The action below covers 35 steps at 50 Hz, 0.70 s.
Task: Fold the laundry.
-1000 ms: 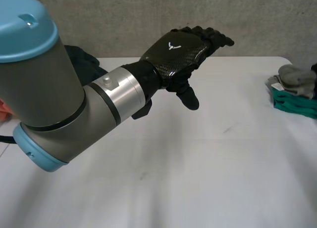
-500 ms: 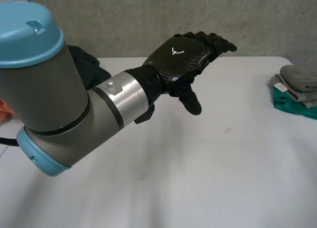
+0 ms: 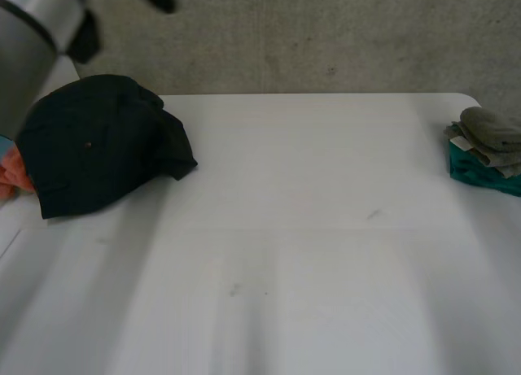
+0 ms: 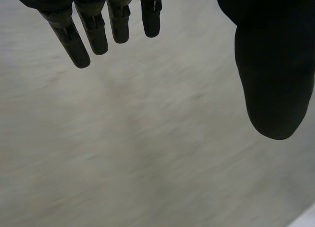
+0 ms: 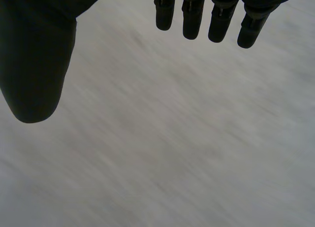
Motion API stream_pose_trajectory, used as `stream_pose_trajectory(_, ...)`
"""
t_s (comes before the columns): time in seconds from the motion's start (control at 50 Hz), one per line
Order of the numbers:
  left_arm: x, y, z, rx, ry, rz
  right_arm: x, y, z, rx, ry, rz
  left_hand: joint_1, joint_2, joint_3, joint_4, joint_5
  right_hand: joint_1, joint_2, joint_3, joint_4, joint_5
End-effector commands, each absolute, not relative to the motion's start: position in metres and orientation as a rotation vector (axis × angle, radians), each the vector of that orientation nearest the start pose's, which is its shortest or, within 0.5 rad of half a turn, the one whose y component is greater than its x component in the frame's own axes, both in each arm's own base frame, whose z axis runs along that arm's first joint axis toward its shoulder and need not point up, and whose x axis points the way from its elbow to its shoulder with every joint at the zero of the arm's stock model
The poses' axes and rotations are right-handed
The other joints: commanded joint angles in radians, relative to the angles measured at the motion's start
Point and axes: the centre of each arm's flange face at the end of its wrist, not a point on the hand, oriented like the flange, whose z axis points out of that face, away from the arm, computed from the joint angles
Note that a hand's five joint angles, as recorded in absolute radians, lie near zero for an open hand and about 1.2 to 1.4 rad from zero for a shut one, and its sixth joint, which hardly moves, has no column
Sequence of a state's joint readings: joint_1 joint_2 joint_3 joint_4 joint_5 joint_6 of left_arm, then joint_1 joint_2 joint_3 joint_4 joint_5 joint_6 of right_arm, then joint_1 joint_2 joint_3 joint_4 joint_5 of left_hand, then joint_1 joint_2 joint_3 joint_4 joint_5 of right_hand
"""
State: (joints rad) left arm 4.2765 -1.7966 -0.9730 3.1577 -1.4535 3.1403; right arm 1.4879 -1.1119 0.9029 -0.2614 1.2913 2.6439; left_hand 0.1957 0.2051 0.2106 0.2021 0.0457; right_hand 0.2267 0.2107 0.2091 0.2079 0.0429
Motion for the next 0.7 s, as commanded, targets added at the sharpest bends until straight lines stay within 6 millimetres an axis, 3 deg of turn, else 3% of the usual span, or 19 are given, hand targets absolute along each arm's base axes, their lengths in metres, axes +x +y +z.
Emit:
stream_pose_trajectory(0.02,-0.221,-0.341,0.374,0.610,1.817,-2.396,0.242,-0.365,0.294,-1.123,1.684,-2.349,0.021,0.011,0.006,0.014,-0.004,-0.052,-0.036,-0.035,-0.033,-0.043)
stream_pose_trajectory(0.04,-0.216,-0.354,0.349,0.672,1.824,-2.267,0.247,-0.358,0.284,-1.138,1.712,-2.296,0.015,0.006,0.000,0.008,-0.010,-0.052,-0.036,-0.035,-0.033,-0.043)
stream_pose_trajectory(0.1,-0.210,-0.374,0.312,0.747,1.853,-2.106,0.260,-0.334,0.249,-1.205,1.808,-2.125,0.012,0.003,-0.003,0.005,-0.013,-0.052,-0.036,-0.035,-0.033,-0.043)
stream_pose_trajectory(0.12,-0.205,-0.388,0.287,0.776,1.878,-2.030,0.261,-0.328,0.240,-1.225,1.833,-2.090,0.012,0.003,-0.003,0.005,-0.013,-0.052,-0.036,-0.035,-0.033,-0.043)
stream_pose_trajectory(0.18,-0.187,-0.419,0.243,0.757,1.904,-1.961,0.260,-0.316,0.216,-1.282,1.907,-2.011,0.000,-0.009,-0.015,-0.006,-0.024,-0.052,-0.036,-0.035,-0.033,-0.043)
stream_pose_trajectory(0.24,-0.176,-0.438,0.212,0.750,1.915,-1.944,0.256,-0.304,0.197,-1.332,1.965,-1.947,0.000,-0.009,-0.015,-0.006,-0.024,-0.052,-0.036,-0.035,-0.033,-0.043)
stream_pose_trajectory(0.26,-0.175,-0.448,0.191,0.772,1.918,-1.949,0.255,-0.301,0.192,-1.342,1.976,-1.933,0.000,-0.009,-0.015,-0.006,-0.024,-0.052,-0.036,-0.035,-0.033,-0.043)
stream_pose_trajectory(0.34,-0.176,-0.472,0.148,0.820,1.894,-1.995,0.248,-0.294,0.176,-1.361,2.030,-1.871,0.003,-0.006,-0.012,-0.003,-0.021,-0.052,-0.036,-0.035,-0.033,-0.043)
stream_pose_trajectory(0.4,-0.177,-0.480,0.131,0.829,1.885,-2.008,0.246,-0.287,0.166,-1.365,2.053,-1.832,0.038,0.029,0.023,0.032,0.014,-0.052,-0.036,-0.035,-0.033,-0.043)
stream_pose_trajectory(0.42,-0.175,-0.485,0.126,0.821,1.885,-2.006,0.246,-0.286,0.164,-1.366,2.057,-1.824,0.160,0.151,0.146,0.154,0.136,-0.052,-0.036,-0.035,-0.033,-0.043)
stream_pose_trajectory(0.5,-0.184,-0.481,0.125,0.836,1.877,-2.023,0.243,-0.282,0.157,-1.369,2.070,-1.817,1.198,1.189,1.183,1.192,1.174,-0.052,-0.036,-0.035,-0.033,-0.043)
stream_pose_trajectory(0.56,-0.190,-0.477,0.157,0.770,1.813,-2.080,0.234,-0.289,0.157,-1.345,2.095,-1.842,1.201,1.191,1.186,1.194,1.176,-0.052,-0.036,-0.035,-0.033,-0.043)
stream_pose_trajectory(0.58,-0.197,-0.467,0.195,0.696,1.743,-2.147,0.232,-0.291,0.157,-1.338,2.101,-1.849,1.201,1.191,1.186,1.194,1.176,-0.052,-0.036,-0.035,-0.033,-0.043)
stream_pose_trajectory(0.62,-0.205,-0.453,0.228,0.626,1.690,-2.226,0.228,-0.295,0.160,-1.327,2.108,-1.869,1.201,1.191,1.186,1.194,1.176,-0.052,-0.036,-0.035,-0.033,-0.043)
stream_pose_trajectory(0.64,-0.214,-0.438,0.256,0.568,1.646,-2.315,0.228,-0.295,0.161,-1.326,2.105,-1.873,1.201,1.191,1.186,1.194,1.176,-0.052,-0.036,-0.035,-0.033,-0.043)
stream_pose_trajectory(0.7,-0.232,-0.412,0.289,0.539,1.621,-2.459,0.228,-0.296,0.165,-1.322,2.100,-1.890,1.201,1.191,1.186,1.194,1.176,-0.052,-0.036,-0.035,-0.033,-0.043)
